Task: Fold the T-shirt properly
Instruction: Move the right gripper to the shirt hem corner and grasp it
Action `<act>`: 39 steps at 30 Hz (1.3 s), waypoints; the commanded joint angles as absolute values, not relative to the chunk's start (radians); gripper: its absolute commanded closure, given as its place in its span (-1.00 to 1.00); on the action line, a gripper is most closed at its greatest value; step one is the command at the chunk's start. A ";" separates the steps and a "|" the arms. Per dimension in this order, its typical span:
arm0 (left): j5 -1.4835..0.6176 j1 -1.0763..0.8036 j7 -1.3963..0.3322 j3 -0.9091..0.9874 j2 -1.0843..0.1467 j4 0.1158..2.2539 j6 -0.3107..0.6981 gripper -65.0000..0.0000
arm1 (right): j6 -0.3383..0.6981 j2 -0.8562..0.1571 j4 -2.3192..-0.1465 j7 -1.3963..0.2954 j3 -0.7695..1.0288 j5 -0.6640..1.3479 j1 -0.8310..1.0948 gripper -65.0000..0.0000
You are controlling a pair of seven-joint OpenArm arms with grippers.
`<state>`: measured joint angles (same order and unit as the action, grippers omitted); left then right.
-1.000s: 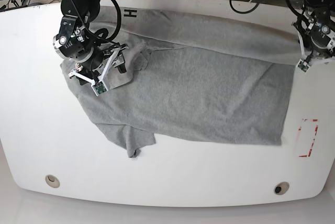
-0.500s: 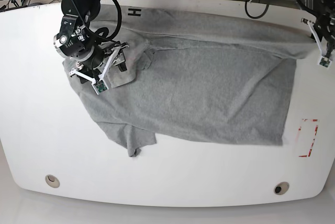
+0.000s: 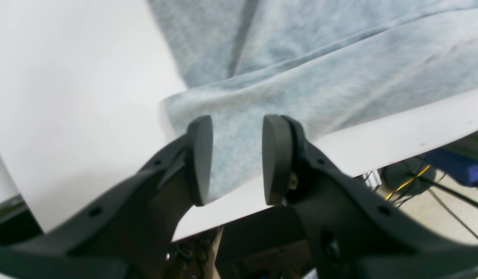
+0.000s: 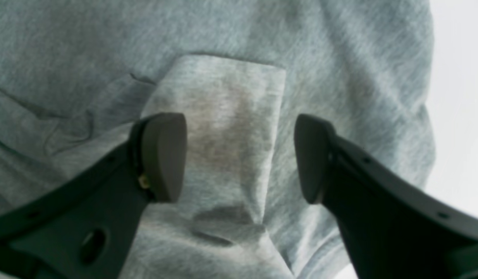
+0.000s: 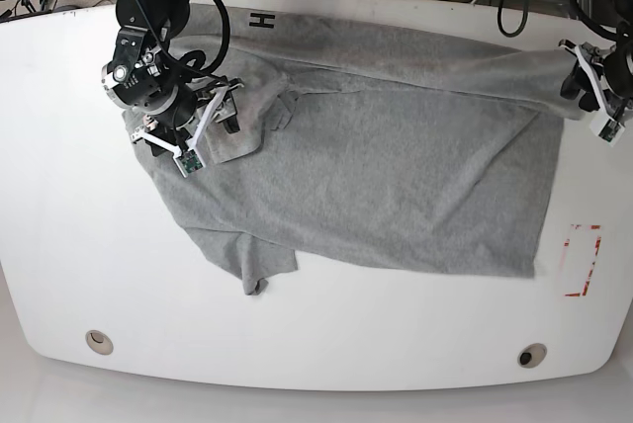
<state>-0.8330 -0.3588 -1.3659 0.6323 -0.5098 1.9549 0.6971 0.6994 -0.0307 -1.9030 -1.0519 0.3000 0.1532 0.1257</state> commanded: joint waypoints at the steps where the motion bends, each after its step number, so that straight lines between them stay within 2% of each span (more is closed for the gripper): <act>1: -0.845 -0.337 -1.357 0.642 -0.526 1.966 0.698 0.37 | 0.698 -0.038 -1.922 -1.033 0.302 0.162 0.113 -0.28; 9: -0.771 -0.202 -1.357 0.642 -0.487 1.968 0.698 0.37 | 0.698 -0.044 -1.882 -1.029 0.306 0.159 0.054 -0.28; 18: -0.455 -0.008 -1.356 0.634 -0.423 1.968 0.698 0.38 | 0.698 -0.093 -1.704 -1.000 0.369 0.159 -0.127 -0.28; 24: -0.189 0.087 -1.340 0.631 -0.377 1.966 0.698 0.38 | 0.698 -0.157 -1.495 -0.917 0.375 0.160 -0.262 -0.28; 30: 0.015 0.104 -1.216 0.605 -0.334 1.966 0.698 0.38 | 0.698 -0.214 -1.236 -0.805 0.378 0.160 -0.387 -0.28; 39: 0.093 0.044 -1.139 0.573 -0.308 1.969 0.698 0.38 | 0.698 -0.251 -0.889 -0.598 0.372 0.159 -0.542 -0.27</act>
<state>0.0856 0.0441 -1.1576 0.5728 -0.2893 1.9522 0.6975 0.6949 -0.2386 -0.9169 -0.6609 0.3721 0.1341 -0.4881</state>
